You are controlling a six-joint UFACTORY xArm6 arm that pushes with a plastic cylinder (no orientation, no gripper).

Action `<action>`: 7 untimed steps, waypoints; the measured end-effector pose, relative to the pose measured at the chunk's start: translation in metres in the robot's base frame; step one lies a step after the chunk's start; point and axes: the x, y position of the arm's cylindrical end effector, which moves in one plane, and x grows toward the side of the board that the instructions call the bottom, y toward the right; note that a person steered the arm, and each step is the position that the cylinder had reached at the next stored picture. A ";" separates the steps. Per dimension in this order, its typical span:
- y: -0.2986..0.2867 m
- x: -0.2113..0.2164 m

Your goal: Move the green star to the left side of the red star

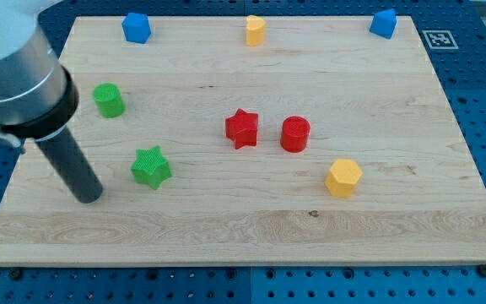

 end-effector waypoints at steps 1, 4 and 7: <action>0.041 -0.003; 0.057 -0.012; 0.076 -0.033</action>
